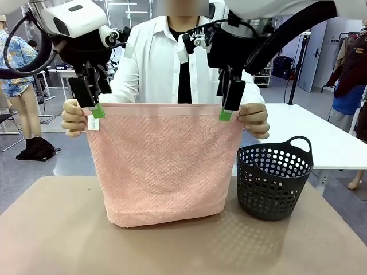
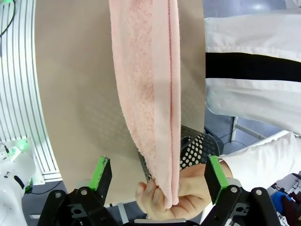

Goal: Fold the towel.
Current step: Release the end of the 100 cm Hotel Towel you were holding and grab the top end of the folded side.

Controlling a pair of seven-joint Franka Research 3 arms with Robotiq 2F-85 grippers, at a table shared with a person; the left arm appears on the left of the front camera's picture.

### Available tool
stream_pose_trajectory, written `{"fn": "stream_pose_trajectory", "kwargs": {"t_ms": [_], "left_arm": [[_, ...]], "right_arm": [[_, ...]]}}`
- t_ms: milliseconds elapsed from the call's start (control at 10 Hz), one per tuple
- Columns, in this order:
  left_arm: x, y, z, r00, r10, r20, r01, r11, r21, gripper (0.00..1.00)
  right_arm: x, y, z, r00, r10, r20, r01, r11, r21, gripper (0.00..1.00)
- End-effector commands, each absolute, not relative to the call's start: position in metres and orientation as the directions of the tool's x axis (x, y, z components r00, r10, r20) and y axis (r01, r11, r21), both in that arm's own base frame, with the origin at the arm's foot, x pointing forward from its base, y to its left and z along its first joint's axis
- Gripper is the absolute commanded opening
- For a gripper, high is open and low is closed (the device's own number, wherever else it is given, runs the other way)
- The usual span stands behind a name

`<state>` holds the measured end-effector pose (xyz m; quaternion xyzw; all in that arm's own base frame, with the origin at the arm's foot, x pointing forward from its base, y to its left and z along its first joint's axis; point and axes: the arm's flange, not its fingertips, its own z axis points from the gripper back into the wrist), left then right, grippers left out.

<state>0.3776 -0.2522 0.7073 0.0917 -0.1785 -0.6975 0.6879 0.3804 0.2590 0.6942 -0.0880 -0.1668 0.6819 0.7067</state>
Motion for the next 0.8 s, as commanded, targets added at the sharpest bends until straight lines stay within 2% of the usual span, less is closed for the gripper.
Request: {"fn": "stream_pose_trajectory", "kwargs": {"t_ms": [0, 600, 700], "left_arm": [[0.389, -0.250, 0.698, -0.019, -0.996, 0.091, 0.922, 0.017, 0.387, 1.00], [0.407, -0.244, 0.662, 0.015, -0.996, 0.092, 0.958, 0.041, 0.283, 1.00], [0.410, -0.242, 0.658, 0.025, -0.996, 0.090, 0.959, 0.049, 0.278, 0.70]], "right_arm": [[0.397, 0.256, 0.690, -0.006, 0.995, 0.100, -0.934, 0.030, -0.355, 1.00], [0.427, 0.256, 0.664, 0.010, 0.995, 0.104, -0.959, 0.039, -0.279, 1.00], [0.428, 0.256, 0.661, 0.010, 0.993, 0.115, -0.964, 0.040, -0.263, 1.00]]}}
